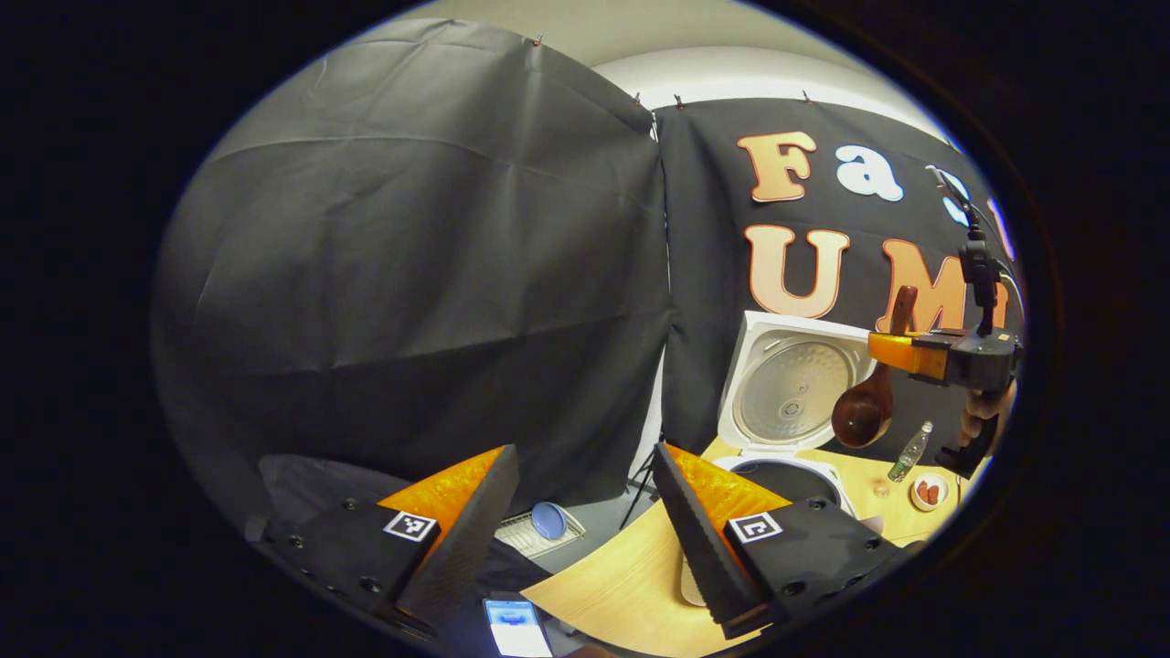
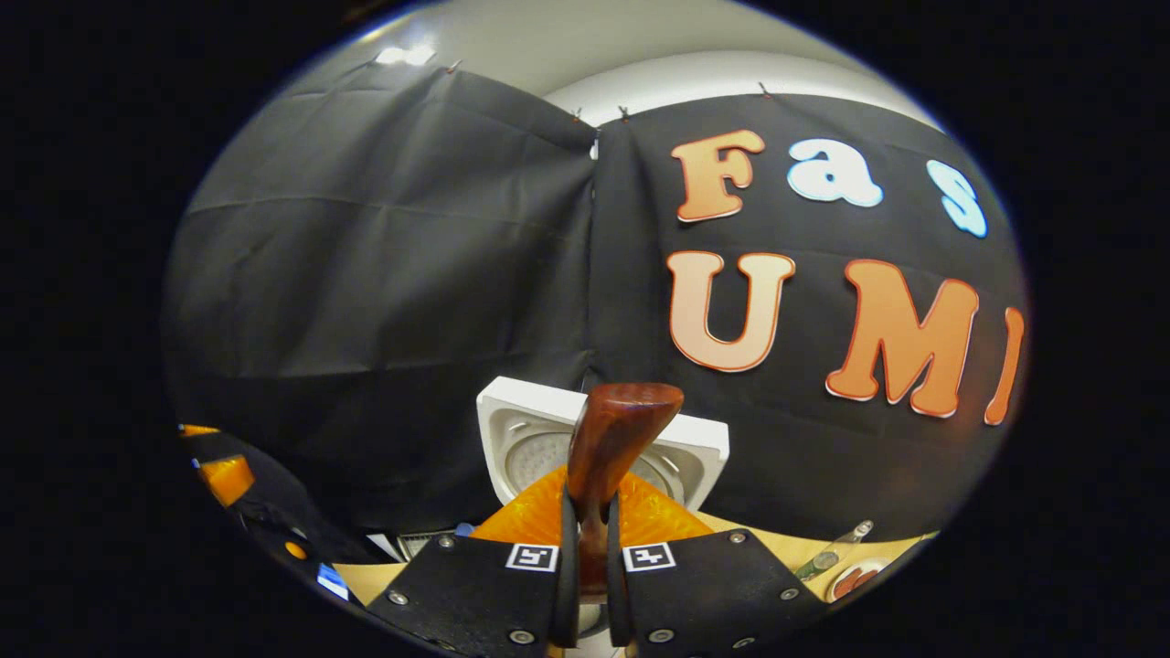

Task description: Close the left gripper, press the button to open the rice cooker; take a wooden spoon from the chopstick holder with the right hand, scoop a spoonful of rice and pour it into the rice cooker, then put the wooden spoon back into the chopstick holder.

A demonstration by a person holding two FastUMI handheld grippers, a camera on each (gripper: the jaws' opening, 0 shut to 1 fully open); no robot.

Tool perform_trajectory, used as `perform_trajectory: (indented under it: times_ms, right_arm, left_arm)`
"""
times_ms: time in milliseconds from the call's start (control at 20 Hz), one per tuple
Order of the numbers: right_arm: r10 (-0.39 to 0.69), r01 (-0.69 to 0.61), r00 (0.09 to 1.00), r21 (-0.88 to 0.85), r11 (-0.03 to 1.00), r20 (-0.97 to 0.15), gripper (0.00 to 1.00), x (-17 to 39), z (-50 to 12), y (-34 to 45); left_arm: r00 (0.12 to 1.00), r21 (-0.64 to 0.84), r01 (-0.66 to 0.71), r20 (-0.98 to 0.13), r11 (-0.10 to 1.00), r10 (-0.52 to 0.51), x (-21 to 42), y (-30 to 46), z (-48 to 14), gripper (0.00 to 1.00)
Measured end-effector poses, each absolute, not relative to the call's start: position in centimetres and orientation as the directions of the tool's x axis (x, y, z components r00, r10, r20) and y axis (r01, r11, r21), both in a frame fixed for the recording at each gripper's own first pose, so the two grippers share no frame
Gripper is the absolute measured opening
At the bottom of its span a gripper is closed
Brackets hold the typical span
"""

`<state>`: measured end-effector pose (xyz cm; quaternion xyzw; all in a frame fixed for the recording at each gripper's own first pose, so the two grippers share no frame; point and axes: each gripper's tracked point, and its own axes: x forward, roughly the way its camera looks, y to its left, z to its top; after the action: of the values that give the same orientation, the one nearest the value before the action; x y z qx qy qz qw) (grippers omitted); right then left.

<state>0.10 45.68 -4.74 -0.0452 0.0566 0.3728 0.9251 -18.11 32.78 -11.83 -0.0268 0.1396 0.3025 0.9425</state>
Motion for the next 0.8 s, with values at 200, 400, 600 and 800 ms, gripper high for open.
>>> perform_trajectory:
  times_ms: [200,400,600,800]
  right_arm:
    - [0.643,-0.638,0.749,0.086,0.765,-0.159,0.12,1.1,-5.1,39.2]
    - [0.582,-0.565,0.794,0.14,0.813,-0.174,0.12,1.1,-5.5,32.4]
    - [0.491,-0.457,0.846,0.191,0.868,-0.206,0.12,0.9,-7.1,24.3]
    - [0.369,-0.32,0.899,0.223,0.921,-0.237,0.12,1.1,-8.7,15.7]
  left_arm:
    - [0.804,0.047,-0.537,-0.273,0.842,0.528,-16.6,29.7,-11.3,1.0]
    - [0.824,0.038,-0.502,-0.283,0.864,0.491,-14.6,25.7,-11.5,1.0]
    - [0.853,0.046,-0.429,-0.31,0.902,0.421,-13.1,20.8,-12.3,1.0]
    - [0.879,0.053,-0.361,-0.316,0.931,0.359,-10.8,16.7,-12.4,1.0]
